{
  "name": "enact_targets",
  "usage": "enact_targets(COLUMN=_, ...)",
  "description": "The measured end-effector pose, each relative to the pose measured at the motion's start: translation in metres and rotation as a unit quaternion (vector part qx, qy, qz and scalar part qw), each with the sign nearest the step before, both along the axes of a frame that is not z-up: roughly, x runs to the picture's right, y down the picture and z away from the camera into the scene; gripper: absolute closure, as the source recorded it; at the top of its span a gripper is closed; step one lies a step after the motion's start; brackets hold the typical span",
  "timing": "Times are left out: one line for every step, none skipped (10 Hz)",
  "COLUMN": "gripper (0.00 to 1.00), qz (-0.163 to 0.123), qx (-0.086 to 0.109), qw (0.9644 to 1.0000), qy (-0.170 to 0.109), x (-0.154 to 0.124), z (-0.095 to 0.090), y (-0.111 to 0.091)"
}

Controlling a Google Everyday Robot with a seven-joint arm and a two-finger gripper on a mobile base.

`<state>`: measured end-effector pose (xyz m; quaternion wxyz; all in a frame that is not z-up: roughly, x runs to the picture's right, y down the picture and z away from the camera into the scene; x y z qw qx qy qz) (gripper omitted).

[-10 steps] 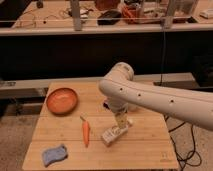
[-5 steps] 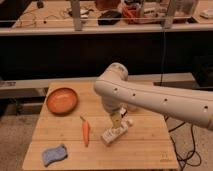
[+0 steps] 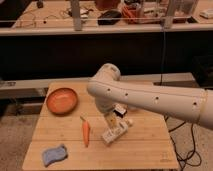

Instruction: Drag the pepper across the table

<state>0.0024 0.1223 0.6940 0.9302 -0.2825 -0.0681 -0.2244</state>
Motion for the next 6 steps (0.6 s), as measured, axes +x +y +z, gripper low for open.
enact_targets(gripper=0.2, qz=-0.009, qx=0.0, qw=0.9999, qy=-0.007, x=-0.002, z=0.002, y=0.0)
enact_targets(gripper=0.2, qz=-0.016, qx=0.001, qw=0.9998, qy=-0.01, x=-0.003, z=0.004, y=0.001)
enact_targets(gripper=0.2, qz=-0.026, qx=0.001, qw=0.9995, qy=-0.018, x=-0.009, z=0.007, y=0.002)
enact_targets(gripper=0.2, qz=-0.031, qx=0.001, qw=0.9992, qy=-0.023, x=-0.013, z=0.008, y=0.003)
enact_targets(gripper=0.2, qz=-0.037, qx=0.001, qw=0.9989, qy=-0.027, x=-0.015, z=0.009, y=0.004)
enact_targets(gripper=0.2, qz=-0.047, qx=0.002, qw=0.9983, qy=-0.034, x=-0.022, z=0.011, y=0.005)
